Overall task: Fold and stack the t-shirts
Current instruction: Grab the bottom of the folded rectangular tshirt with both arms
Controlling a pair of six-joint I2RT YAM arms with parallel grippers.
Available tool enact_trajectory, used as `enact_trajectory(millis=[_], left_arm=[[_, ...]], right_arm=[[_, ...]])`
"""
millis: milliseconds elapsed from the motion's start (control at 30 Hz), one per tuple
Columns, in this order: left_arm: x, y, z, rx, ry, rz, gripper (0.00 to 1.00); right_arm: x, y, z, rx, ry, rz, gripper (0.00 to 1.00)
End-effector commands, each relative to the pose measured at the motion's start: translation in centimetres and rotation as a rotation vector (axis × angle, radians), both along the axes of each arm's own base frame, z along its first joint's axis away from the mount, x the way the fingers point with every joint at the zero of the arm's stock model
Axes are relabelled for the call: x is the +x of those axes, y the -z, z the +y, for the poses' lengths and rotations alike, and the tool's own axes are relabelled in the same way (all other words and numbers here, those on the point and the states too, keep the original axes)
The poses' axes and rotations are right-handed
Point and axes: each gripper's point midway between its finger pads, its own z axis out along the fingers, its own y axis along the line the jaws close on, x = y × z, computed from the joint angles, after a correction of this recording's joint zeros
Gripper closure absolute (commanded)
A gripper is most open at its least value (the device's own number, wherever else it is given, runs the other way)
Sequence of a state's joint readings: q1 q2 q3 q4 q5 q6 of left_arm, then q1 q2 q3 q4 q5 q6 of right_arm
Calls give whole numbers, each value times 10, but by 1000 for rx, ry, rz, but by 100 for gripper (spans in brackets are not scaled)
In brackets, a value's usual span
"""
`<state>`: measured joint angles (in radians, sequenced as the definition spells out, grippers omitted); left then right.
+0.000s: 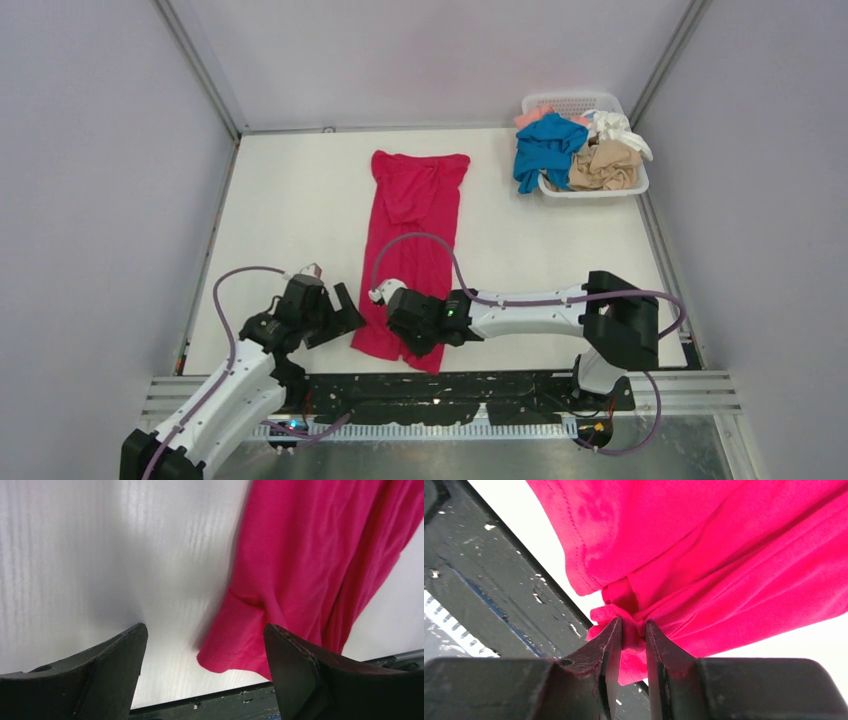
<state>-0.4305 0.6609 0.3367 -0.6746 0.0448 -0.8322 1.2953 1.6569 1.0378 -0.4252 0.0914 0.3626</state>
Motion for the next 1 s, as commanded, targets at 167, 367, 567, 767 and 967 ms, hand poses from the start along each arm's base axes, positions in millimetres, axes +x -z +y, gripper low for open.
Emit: enact_trajectory(millis=[167,367,567,767,967], left_arm=[[-11,19,-22,-107,56,89,33],[-20,25,-17,-79,62,125,50],[-36,33,-20,-116,81,167,62],[-40,32,-19,-126,88,154,88],[-53,30,-17,-131,62,208,98]], right_arm=[[-11,-2,39,86,-133,21,58],[-15,-35,48,250,-158,-9,31],[-23,-90,27,486,-202,-99,6],[-33,-56,-29,326,-192,-65,5],[-50,-25,-40,260,-190,46,17]])
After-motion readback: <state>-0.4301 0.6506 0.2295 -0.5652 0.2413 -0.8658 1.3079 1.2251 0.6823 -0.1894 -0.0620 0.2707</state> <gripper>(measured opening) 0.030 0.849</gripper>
